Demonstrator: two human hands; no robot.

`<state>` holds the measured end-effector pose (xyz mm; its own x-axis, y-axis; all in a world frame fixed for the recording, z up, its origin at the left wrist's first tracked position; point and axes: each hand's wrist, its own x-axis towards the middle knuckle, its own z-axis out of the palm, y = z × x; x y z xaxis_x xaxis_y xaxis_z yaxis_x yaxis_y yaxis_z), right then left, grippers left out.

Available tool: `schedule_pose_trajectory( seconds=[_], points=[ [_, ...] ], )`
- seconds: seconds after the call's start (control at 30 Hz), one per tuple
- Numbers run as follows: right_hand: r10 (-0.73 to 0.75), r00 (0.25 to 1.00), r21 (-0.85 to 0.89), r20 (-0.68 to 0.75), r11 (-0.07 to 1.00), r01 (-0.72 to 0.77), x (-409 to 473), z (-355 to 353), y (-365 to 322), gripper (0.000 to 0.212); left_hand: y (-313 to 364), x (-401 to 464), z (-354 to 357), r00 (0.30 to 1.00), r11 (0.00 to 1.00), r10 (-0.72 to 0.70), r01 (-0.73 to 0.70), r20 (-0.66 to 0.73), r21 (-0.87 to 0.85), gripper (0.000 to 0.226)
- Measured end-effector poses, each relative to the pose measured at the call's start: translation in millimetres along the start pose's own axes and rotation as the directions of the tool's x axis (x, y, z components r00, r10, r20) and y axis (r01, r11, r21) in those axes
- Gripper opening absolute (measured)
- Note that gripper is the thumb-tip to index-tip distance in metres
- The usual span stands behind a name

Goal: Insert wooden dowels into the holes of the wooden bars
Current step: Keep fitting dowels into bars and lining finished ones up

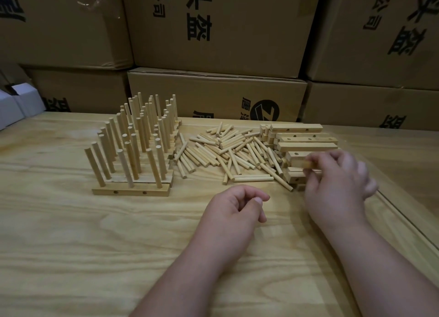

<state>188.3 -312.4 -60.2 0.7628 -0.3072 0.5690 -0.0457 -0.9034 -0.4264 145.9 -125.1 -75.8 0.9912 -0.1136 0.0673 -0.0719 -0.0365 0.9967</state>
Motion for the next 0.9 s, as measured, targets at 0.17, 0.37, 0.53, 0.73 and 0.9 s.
schedule_pose_trajectory(
  seconds=[0.17, 0.37, 0.53, 0.73, 0.9],
  points=[
    [-0.250, 0.942, 0.122, -0.224, 0.952, 0.281, -7, 0, -13, 0.029, 0, 3, 1, 0.997, 0.996, 0.044, -0.050, -0.068, -0.079, 0.020],
    [-0.607, 0.791, 0.275, -0.076, 0.750, 0.602, -19, 6, -27, 0.034, -3, 9, -2, 0.987, 0.978, 0.060, -0.088, -0.148, -0.190, 0.021],
    [-0.605, 0.785, 0.402, 0.133, 0.757, 0.515, -25, 9, -33, 0.052, -4, 11, -6, 0.956, 0.958, 0.035, -0.115, -0.290, -0.263, 0.020],
    [-0.467, 0.738, 0.388, 0.487, 0.873, 0.296, -27, 12, -27, 0.081, 3, 19, -16, 0.860, 0.698, -0.299, -0.098, -0.413, -0.709, 0.034],
    [-0.457, 0.711, 0.469, 0.534, 0.860, 0.201, -32, 16, -27, 0.089, 5, 19, -17, 0.836, 0.649, -0.347, -0.112, -0.424, -0.752, 0.034]
  ],
)
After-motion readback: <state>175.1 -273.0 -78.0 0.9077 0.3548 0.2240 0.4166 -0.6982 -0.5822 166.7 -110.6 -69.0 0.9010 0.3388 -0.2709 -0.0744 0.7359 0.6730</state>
